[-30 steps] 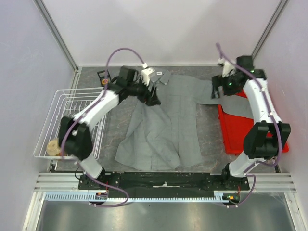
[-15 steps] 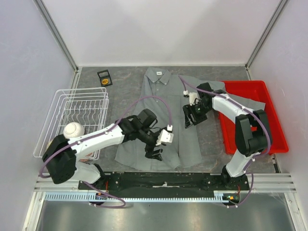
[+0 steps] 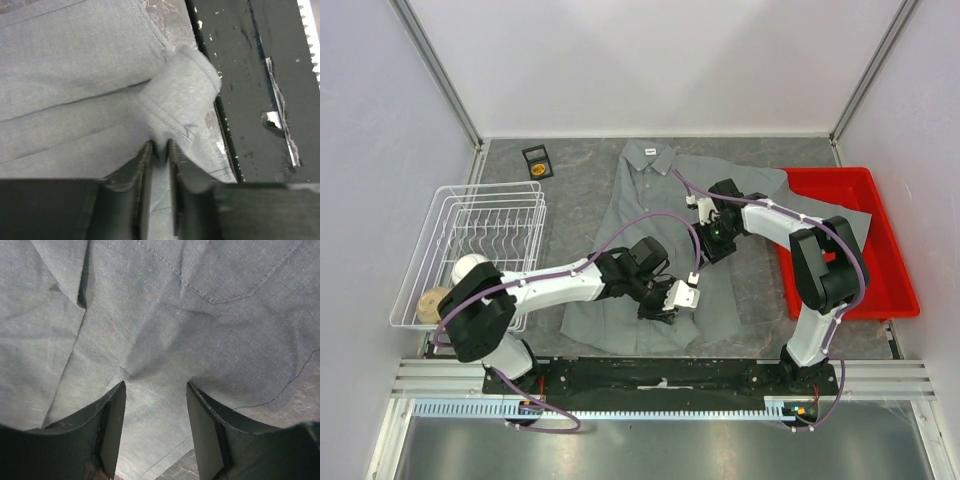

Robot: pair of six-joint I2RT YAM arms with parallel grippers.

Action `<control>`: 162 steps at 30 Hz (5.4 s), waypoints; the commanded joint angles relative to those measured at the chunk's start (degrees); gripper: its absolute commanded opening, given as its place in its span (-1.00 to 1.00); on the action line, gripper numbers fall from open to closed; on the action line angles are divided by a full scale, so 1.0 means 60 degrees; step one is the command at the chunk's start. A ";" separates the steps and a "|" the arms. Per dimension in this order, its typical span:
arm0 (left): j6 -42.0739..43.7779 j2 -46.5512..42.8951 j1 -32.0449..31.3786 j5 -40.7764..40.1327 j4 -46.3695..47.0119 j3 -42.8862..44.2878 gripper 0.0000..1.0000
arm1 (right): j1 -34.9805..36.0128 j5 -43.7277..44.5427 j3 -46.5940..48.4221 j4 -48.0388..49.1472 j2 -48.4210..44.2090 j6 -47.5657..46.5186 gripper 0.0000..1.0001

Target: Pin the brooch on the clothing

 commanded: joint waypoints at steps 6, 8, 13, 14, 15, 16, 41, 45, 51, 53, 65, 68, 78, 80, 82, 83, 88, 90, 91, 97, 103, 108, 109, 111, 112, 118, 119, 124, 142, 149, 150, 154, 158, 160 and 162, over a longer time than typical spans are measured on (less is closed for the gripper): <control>-0.1246 -0.3076 0.1869 0.0166 -0.1496 0.0484 -0.96 | -0.0971 0.1779 -0.0617 -0.0369 0.0190 -0.1362 0.16; -0.1057 -0.3710 0.2704 0.0370 -0.2173 0.0645 -0.96 | -0.1307 0.1780 -0.0602 -0.0531 0.0102 -0.1641 0.15; -0.0470 -0.5657 0.4318 -0.0008 -0.3887 0.0953 -0.96 | -0.1514 0.2087 -0.0689 -0.0825 -0.0030 -0.2095 0.16; -0.0484 -0.5792 0.4945 -0.0328 -0.4006 0.1157 -0.96 | -0.1529 0.2116 -0.0719 -0.0854 -0.0045 -0.2154 0.16; -0.0499 -0.5909 0.5284 -0.0477 -0.4138 0.1289 -0.96 | -0.1558 0.2146 -0.0748 -0.0912 -0.0088 -0.2183 0.15; -0.0528 -0.6056 0.5650 -0.0594 -0.4328 0.1435 -0.96 | -0.1587 0.2161 -0.0777 -0.0956 -0.0118 -0.2213 0.15; 0.5532 -0.4302 1.3022 0.1483 -0.6005 0.5302 -0.96 | -0.1617 0.1707 -0.0764 -0.1469 -0.0118 -0.2418 0.15; 0.9162 -0.3670 1.3168 0.0827 -0.8018 0.5218 -0.96 | -0.1617 0.1677 -0.0617 -0.1528 -0.0059 -0.2389 0.15; 1.3118 -0.2455 1.4091 -0.0271 -0.8693 0.4543 -0.96 | -0.1617 0.1619 -0.0616 -0.1674 -0.0059 -0.2418 0.15; 1.4740 -0.2278 1.4311 -0.1003 -0.8856 0.4091 -0.83 | -0.1602 0.1604 -0.0573 -0.1762 -0.0059 -0.2433 0.17; 0.9742 -0.1076 1.4750 0.0151 -0.8592 0.5510 0.74 | -0.1397 0.1209 -0.0119 -0.2099 -0.0015 -0.2345 0.29; 0.8660 -0.1179 1.4809 0.0268 -0.8359 0.5115 0.72 | -0.1280 0.0989 -0.0031 -0.2114 -0.0147 -0.2286 0.30; 0.5641 -0.0770 1.4956 0.0194 -0.7304 0.3152 0.72 | -0.0899 0.0637 -0.0001 -0.2158 -0.0440 -0.1979 0.31; 0.5362 -0.0536 1.4956 0.0254 -0.6823 0.2933 0.73 | -0.0884 0.0608 0.0043 -0.2173 -0.0484 -0.1979 0.31; 0.5039 -0.0316 1.4956 0.0225 -0.6557 0.2858 0.73 | -0.0840 0.0608 0.0072 -0.2260 -0.0557 -0.2008 0.31; 0.4995 -0.0083 1.4956 0.0210 -0.6397 0.2814 0.72 | -0.0840 0.0637 0.0072 -0.2318 -0.0557 -0.2022 0.31; 0.4950 0.0446 1.4927 0.0050 -0.5971 0.2595 0.63 | -0.0840 0.0769 0.0160 -0.2538 -0.0806 -0.2169 0.30; 0.4965 0.0651 1.4912 -0.0009 -0.5941 0.2536 0.55 | -0.0840 0.0813 0.0189 -0.2597 -0.0952 -0.2184 0.30; 0.4965 0.0695 1.4912 -0.0024 -0.5941 0.2536 0.44 | -0.0840 0.0784 0.0218 -0.2612 -0.0996 -0.2213 0.30; 0.4584 0.0376 1.4722 -0.0171 -0.6363 0.3003 -0.72 | -0.0738 0.0390 0.0306 -0.2641 -0.1392 -0.2315 0.31; 0.3778 -0.0577 1.4692 -0.1003 -0.6205 0.4278 -0.96 | -0.0211 -0.0182 0.0350 -0.2437 -0.1524 -0.2140 0.27; 0.4393 -0.1208 1.4692 -0.2791 -0.4538 0.4046 -0.97 | 0.0768 -0.1149 0.0335 -0.1736 -0.1262 -0.1702 0.21; 0.4437 -0.1237 1.4692 -0.2952 -0.4303 0.3769 -0.96 | 0.0974 -0.1251 0.0336 -0.1617 -0.1159 -0.1599 0.21; 0.4758 -0.1238 1.4619 -0.3435 -0.3602 0.3416 -0.97 | 0.1573 -0.1456 0.0452 -0.1208 -0.0853 -0.1408 0.18; 0.4832 -0.1252 1.4590 -0.3640 -0.3278 0.2907 -0.96 | 0.1780 -0.1530 0.0496 -0.1061 -0.0749 -0.1190 0.17; 0.5157 -0.0888 1.4516 -0.4316 -0.1928 0.1862 -0.48 | 0.3259 -0.2042 0.0906 -0.0137 0.0144 -0.0748 0.10; 0.4967 -0.0857 1.4516 -0.4258 -0.1985 0.1920 -0.27 | 0.3421 -0.2130 0.1008 -0.0093 0.0291 -0.0763 0.08; 0.3385 -0.1178 1.4531 -0.3103 -0.2992 0.2694 0.32 | 0.4373 -0.2380 0.1477 0.0405 0.1316 -0.0777 -0.04; 0.0193 -0.2058 1.2690 -0.0241 -0.4009 0.4264 0.54 | 0.3881 -0.2146 0.2868 0.0348 0.1159 -0.0322 0.33; -0.2297 -0.1781 1.1778 -0.0666 -0.1682 0.5127 0.98 | 0.1330 -0.1254 0.3646 -0.0517 -0.0980 -0.1275 0.67; -0.2663 -0.1678 1.1690 -0.0886 -0.1316 0.5360 0.99 | 0.1110 -0.1107 0.3690 -0.0503 -0.1200 -0.1333 0.72; -0.4814 -0.0496 1.1616 -0.0698 -0.0200 0.6122 0.99 | 0.0654 0.0528 0.3268 0.0605 -0.2560 -0.1058 0.96; -0.5127 0.1289 1.1324 -0.1120 -0.0723 0.7557 0.97 | 0.0493 0.1168 0.3279 0.0613 -0.2624 -0.0088 0.96; -0.5535 0.2069 1.1250 -0.1763 -0.0974 0.8421 0.86 | 0.0245 0.0887 0.3615 0.0087 -0.2361 -0.0089 0.96; -0.5815 0.3007 1.1206 -0.2103 -0.1252 0.9166 0.64 | 0.0171 0.0507 0.3573 -0.0106 -0.2344 -0.0510 0.96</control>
